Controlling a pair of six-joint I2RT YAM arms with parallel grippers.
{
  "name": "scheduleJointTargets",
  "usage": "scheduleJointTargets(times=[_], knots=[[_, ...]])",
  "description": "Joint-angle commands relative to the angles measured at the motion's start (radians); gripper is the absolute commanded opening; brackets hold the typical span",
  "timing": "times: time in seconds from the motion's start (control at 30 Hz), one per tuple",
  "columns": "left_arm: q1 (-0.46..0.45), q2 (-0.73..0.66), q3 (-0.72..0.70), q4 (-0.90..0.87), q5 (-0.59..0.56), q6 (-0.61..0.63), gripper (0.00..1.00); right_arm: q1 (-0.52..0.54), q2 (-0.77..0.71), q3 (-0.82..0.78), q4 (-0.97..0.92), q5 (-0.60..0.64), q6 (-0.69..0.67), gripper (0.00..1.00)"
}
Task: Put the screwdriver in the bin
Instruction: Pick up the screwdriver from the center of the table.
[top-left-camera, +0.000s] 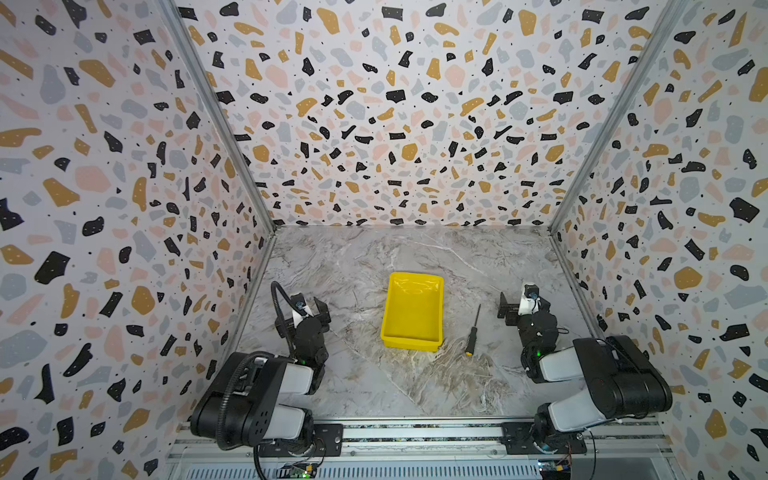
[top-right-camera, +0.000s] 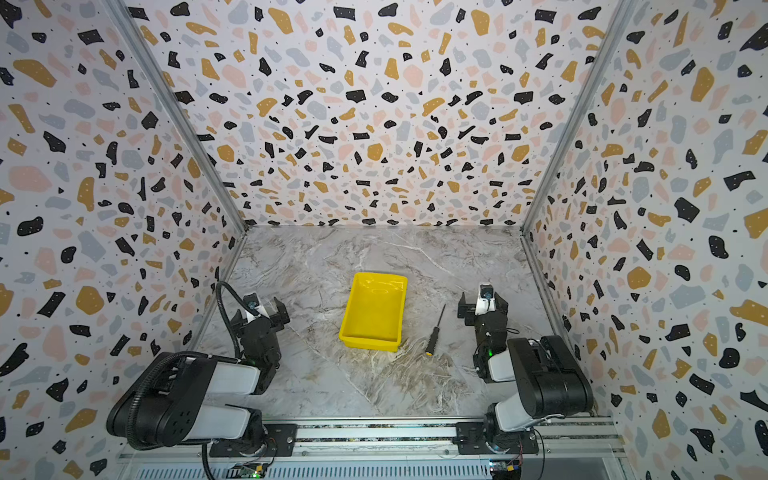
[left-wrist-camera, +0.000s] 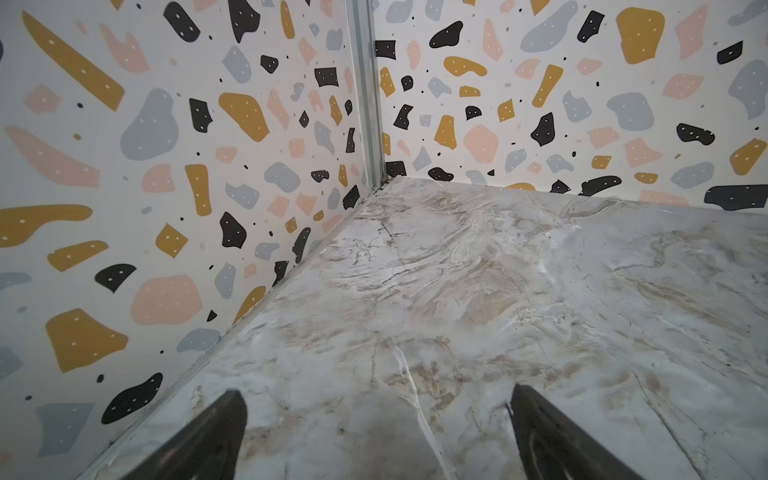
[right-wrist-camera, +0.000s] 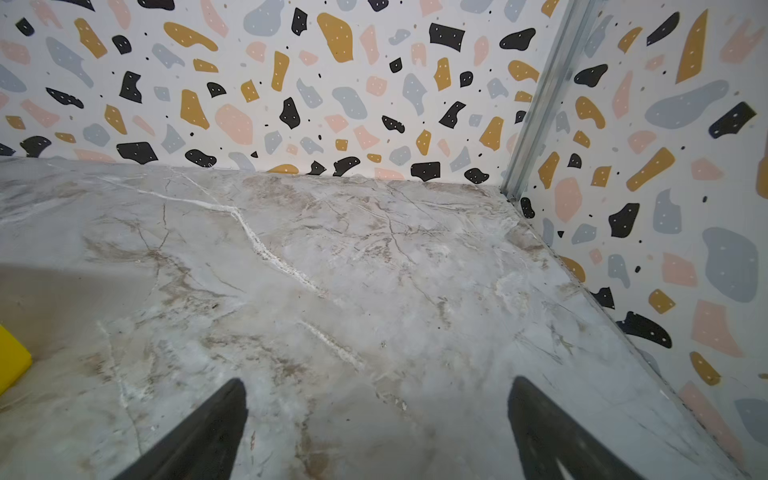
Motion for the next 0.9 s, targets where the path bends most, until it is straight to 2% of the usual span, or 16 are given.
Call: scheduleJointTargets(times=[0.0,0.87], knots=[[0.004,-0.012,0.010,0.060,-0.002,-0.009,1.00,-0.001,-0.004,0.009,0.010,0.005,0.007,0.99],[0.003,-0.017,0.007,0.060,0.007,-0.011,1.00,0.006,-0.008,0.004,0.017,0.010,-0.002,0.99]])
